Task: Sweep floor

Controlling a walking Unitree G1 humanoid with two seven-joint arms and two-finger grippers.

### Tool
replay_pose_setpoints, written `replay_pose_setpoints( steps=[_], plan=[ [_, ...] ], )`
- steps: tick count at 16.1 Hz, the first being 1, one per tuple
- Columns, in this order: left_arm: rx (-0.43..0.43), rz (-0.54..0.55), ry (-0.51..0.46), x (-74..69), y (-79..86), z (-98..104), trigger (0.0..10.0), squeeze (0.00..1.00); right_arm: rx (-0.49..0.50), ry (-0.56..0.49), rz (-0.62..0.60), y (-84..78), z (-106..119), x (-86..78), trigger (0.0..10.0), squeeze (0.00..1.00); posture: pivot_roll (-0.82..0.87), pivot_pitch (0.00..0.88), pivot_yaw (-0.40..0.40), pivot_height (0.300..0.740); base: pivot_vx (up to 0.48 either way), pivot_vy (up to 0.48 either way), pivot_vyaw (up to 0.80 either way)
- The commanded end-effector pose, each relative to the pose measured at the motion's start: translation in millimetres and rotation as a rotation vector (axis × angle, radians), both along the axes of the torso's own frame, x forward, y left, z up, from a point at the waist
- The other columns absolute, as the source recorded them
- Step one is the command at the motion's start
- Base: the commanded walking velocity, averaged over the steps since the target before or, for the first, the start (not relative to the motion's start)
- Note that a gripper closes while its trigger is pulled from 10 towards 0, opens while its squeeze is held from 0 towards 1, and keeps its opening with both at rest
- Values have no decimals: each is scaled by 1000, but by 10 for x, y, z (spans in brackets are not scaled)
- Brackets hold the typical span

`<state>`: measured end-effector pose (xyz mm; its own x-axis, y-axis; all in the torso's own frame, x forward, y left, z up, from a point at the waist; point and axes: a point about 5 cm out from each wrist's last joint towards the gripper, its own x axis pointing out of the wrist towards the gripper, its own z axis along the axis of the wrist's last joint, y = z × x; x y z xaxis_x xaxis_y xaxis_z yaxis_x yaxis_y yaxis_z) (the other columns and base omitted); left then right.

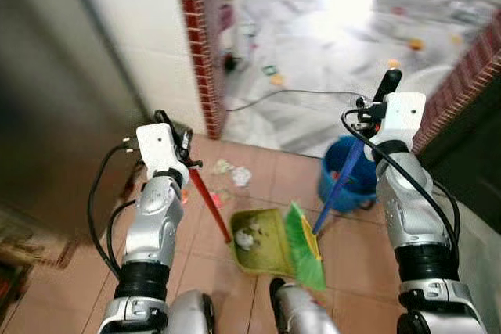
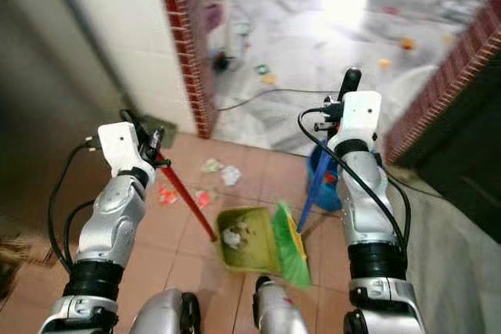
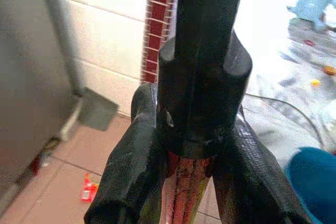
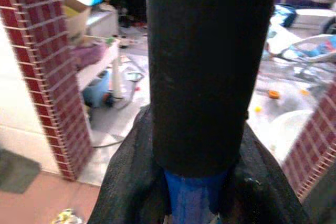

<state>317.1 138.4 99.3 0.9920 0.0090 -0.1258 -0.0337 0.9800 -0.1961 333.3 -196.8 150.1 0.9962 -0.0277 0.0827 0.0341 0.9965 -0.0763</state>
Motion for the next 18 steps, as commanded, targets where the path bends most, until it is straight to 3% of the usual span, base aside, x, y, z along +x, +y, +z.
replay_pose_setpoints(
  steps=[1,7,13,18],
  plan=[
    [-28,-19,-61,48,-25,155,10000,0,-7,13,-15,8,-36,7,10000,0,-74,79,41,740,0,0,-800],
    [-76,-131,-78,64,-104,230,10000,0,-68,46,-124,-153,-122,18,10000,0,-73,80,40,740,0,0,-800],
    [-105,-241,-96,35,-237,266,10000,0,-74,47,-133,-146,-138,36,10000,0,-76,82,40,740,0,0,-800],
    [-98,-254,-91,9,-259,248,10000,0,-74,53,-133,-147,-158,37,10000,0,-76,89,40,740,0,0,-800]
  ],
)
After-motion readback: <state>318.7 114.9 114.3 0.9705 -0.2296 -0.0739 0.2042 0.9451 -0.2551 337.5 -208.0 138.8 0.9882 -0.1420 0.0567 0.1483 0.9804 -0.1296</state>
